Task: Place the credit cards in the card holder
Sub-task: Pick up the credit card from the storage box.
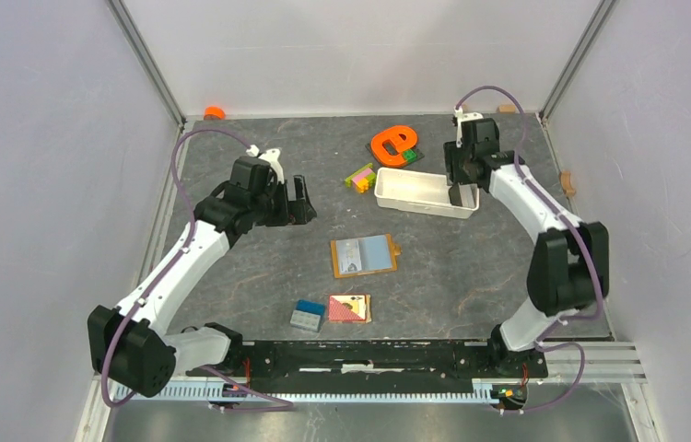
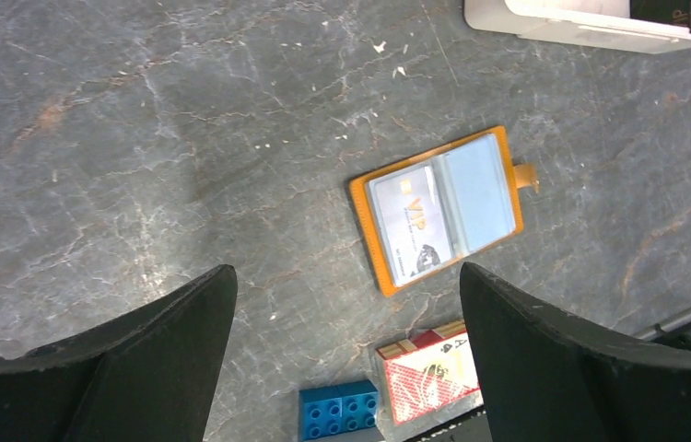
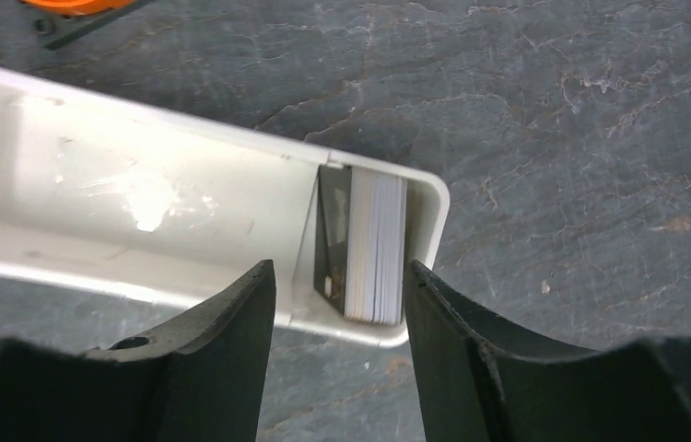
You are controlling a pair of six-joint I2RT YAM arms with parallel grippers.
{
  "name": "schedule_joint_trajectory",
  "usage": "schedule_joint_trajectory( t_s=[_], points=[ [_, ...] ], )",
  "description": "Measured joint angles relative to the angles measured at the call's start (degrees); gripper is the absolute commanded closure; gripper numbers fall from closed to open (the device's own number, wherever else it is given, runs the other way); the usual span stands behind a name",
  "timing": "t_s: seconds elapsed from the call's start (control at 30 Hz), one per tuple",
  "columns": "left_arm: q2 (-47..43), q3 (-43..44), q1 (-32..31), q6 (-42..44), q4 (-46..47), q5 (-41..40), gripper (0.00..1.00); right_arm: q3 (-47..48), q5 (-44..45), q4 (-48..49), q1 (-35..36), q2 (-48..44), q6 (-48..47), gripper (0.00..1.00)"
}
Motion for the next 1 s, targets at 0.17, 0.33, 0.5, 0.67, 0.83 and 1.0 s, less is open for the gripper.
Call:
schedule_joint_trajectory(
  t_s=[0.17,0.33,0.5,0.67,0.83,1.0],
  points=[
    [0.00,-0.20,1.75,0.81,-0.02,-0.35,0.03,4.20,-2.05,-2.14,-2.75,7.61,-2.23,0.42],
    [0.00,-0.37,2.45,1.20,0.00,-0.31,0.03,4.59,-3.82,-4.09,-4.28,10.05,-3.19,0.41],
    [0.02,-0.39,2.71,1.31,-0.02,-0.28,0.03,5.35,-4.81,-4.55,-4.85,11.78,-3.45,0.40],
    [0.02,-0.52,2.71,1.64,-0.02,-0.28,0.02,5.79,-4.59,-4.92,-5.09,13.66,-3.76,0.40],
    [0.09,-0.68,2.71,1.64,-0.02,-0.28,0.02,6.08,-4.35,-4.96,-5.16,15.32,-4.68,0.39],
    [0.11,-0.70,2.80,1.66,0.00,-0.28,0.02,6.10,-4.52,-4.92,-5.16,16.92,-4.98,0.39]
  ],
)
